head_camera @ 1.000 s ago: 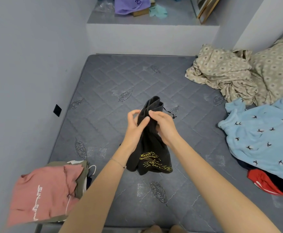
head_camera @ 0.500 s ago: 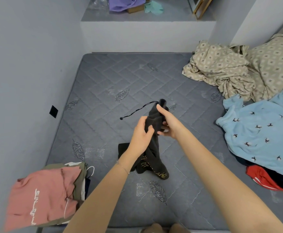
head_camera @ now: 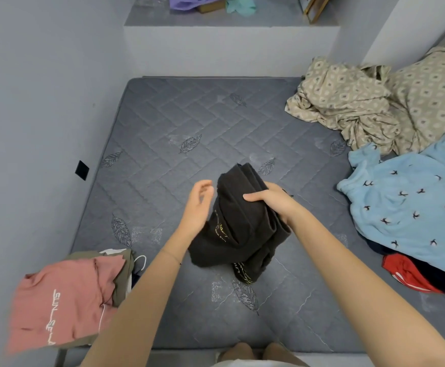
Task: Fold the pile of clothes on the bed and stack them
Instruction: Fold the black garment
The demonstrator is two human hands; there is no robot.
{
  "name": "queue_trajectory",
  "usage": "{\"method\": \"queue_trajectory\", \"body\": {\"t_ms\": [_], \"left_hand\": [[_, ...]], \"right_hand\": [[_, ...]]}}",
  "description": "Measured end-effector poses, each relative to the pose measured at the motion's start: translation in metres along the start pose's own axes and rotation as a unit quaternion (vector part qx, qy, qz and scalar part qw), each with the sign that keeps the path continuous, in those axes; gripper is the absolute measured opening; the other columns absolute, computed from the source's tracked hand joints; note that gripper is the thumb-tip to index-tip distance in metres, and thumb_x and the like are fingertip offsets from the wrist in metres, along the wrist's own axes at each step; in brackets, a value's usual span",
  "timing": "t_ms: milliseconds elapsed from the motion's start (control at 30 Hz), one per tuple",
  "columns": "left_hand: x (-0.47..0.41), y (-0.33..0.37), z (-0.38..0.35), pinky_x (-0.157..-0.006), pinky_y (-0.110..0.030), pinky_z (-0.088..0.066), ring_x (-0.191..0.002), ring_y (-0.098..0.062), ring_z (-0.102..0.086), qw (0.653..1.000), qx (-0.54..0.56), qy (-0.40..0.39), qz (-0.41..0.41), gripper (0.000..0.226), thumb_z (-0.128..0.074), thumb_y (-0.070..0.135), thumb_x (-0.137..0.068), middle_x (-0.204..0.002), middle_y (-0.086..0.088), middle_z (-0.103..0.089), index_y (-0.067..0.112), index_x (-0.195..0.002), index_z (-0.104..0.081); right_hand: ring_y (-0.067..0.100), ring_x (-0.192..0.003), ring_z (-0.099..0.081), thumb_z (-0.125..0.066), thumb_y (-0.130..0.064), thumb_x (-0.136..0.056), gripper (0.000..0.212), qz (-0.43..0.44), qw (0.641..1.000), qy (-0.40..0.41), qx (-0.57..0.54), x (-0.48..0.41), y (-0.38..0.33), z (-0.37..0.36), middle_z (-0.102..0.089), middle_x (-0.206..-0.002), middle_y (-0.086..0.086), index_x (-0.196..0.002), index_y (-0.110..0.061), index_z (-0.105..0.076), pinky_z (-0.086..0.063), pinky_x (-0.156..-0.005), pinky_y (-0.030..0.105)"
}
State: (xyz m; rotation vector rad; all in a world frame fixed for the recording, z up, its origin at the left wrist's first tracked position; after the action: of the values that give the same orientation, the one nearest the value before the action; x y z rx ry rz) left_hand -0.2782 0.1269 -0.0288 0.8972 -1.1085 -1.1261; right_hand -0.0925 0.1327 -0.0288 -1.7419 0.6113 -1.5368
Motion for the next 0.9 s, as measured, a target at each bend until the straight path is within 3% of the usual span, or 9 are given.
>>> {"method": "queue_trajectory", "body": {"t_ms": [67, 133, 200, 333, 533, 633, 733, 800, 900], "left_hand": [[-0.004, -0.014, 0.0, -0.114, -0.027, -0.029, -0.131, -0.008, -0.04, 0.998, 0.005, -0.035, 0.045, 0.042, -0.043, 0.028, -0.103, -0.14, 0.002, -0.043, 0.012, -0.142, -0.038], [-0.003, -0.016, -0.003, -0.106, -0.016, -0.035, -0.125, 0.0, -0.045, 0.995, 0.043, -0.074, 0.054, 0.045, -0.042, 0.033, -0.102, -0.139, 0.008, -0.047, 0.017, -0.143, -0.037], [-0.003, -0.008, -0.001, -0.09, -0.007, -0.042, -0.109, 0.01, -0.055, 0.994, 0.065, -0.083, 0.04, 0.032, -0.045, 0.033, -0.101, -0.124, 0.017, -0.057, 0.023, -0.131, -0.05], [0.002, 0.011, 0.012, -0.075, -0.015, -0.052, -0.094, -0.003, -0.068, 0.995, 0.09, -0.048, 0.018, 0.009, -0.059, 0.026, -0.096, -0.095, 0.013, -0.074, 0.029, -0.098, -0.068], [0.033, 0.03, 0.029, -0.068, -0.019, -0.054, -0.08, -0.006, -0.069, 0.997, 0.063, -0.041, -0.018, 0.011, -0.071, 0.02, -0.087, -0.082, 0.006, -0.075, 0.026, -0.079, -0.074], [0.044, 0.043, 0.038, -0.063, -0.015, -0.049, -0.074, 0.0, -0.066, 0.997, 0.048, -0.033, -0.047, 0.016, -0.074, 0.019, -0.084, -0.076, 0.01, -0.073, 0.03, -0.073, -0.075], [0.045, 0.05, 0.033, -0.069, -0.014, -0.049, -0.079, 0.0, -0.065, 0.997, 0.005, -0.009, -0.076, 0.005, -0.077, 0.026, -0.081, -0.081, 0.013, -0.072, 0.029, -0.079, -0.074], [0.042, 0.043, 0.02, -0.083, -0.02, -0.046, -0.092, -0.006, -0.06, 0.991, -0.093, 0.024, -0.096, 0.015, -0.077, 0.031, -0.081, -0.095, 0.01, -0.066, 0.027, -0.093, -0.07], [0.041, 0.014, -0.011, -0.106, -0.038, -0.037, -0.117, -0.017, -0.051, 0.975, -0.2, 0.019, -0.099, 0.037, -0.073, 0.031, -0.085, -0.122, 0.0, -0.055, 0.023, -0.12, -0.062]], "right_hand": [[0.02, -0.089, -0.073, -0.073, -0.008, -0.081, 0.028, 0.007, 0.998, -0.065, -0.012, 0.008, -0.007, -0.011, -0.075, -0.101, 0.004, -0.107, -0.017, -0.067, -0.057, -0.066, 0.025], [0.023, -0.096, -0.072, -0.073, -0.008, -0.08, 0.033, 0.017, 0.993, -0.113, -0.03, 0.015, -0.014, -0.02, -0.074, -0.106, 0.005, -0.112, -0.014, -0.066, -0.058, -0.071, 0.027], [0.024, -0.099, -0.071, -0.073, -0.01, -0.078, 0.038, 0.026, 0.989, -0.139, -0.052, 0.022, -0.018, -0.025, -0.073, -0.109, 0.007, -0.115, -0.013, -0.065, -0.058, -0.074, 0.028], [0.023, -0.1, -0.071, -0.073, -0.015, -0.08, 0.037, 0.04, 0.987, -0.15, -0.041, 0.032, -0.02, -0.022, -0.072, -0.112, 0.006, -0.116, -0.015, -0.065, -0.057, -0.073, 0.027], [0.019, -0.101, -0.07, -0.08, -0.034, -0.076, 0.042, 0.017, 0.976, -0.202, 0.082, 0.051, -0.007, -0.042, -0.073, -0.109, -0.001, -0.114, -0.025, -0.066, -0.057, -0.075, 0.026], [0.019, -0.103, -0.069, -0.077, -0.029, -0.079, 0.042, 0.012, 0.975, -0.215, 0.049, 0.053, 0.01, -0.057, -0.072, -0.112, -0.001, -0.118, -0.023, -0.063, -0.057, -0.078, 0.028], [0.021, -0.103, -0.069, -0.075, -0.024, -0.082, 0.036, 0.023, 0.983, -0.18, -0.032, 0.051, 0.025, -0.048, -0.073, -0.111, 0.0, -0.117, -0.021, -0.063, -0.058, -0.078, 0.029], [0.021, -0.101, -0.07, -0.074, -0.023, -0.085, 0.028, 0.046, 0.992, -0.109, -0.032, 0.047, 0.036, -0.029, -0.072, -0.111, 0.001, -0.111, -0.023, -0.064, -0.056, -0.078, 0.029], [0.023, -0.103, -0.065, -0.066, -0.021, -0.09, 0.015, 0.085, 0.984, 0.055, 0.15, 0.032, 0.064, 0.014, -0.069, -0.112, 0.004, -0.104, -0.019, -0.064, -0.049, -0.078, 0.03]]}}
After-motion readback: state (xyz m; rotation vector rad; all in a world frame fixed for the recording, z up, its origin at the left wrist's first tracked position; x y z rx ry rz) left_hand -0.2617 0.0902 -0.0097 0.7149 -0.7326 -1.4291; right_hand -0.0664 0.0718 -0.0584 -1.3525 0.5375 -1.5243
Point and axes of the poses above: each hand's wrist, its own x-axis away from the middle knuckle, its own z-axis out of the back of the hand, y = z × x, the point moved 9 cm from there along -x, towards the middle knuckle
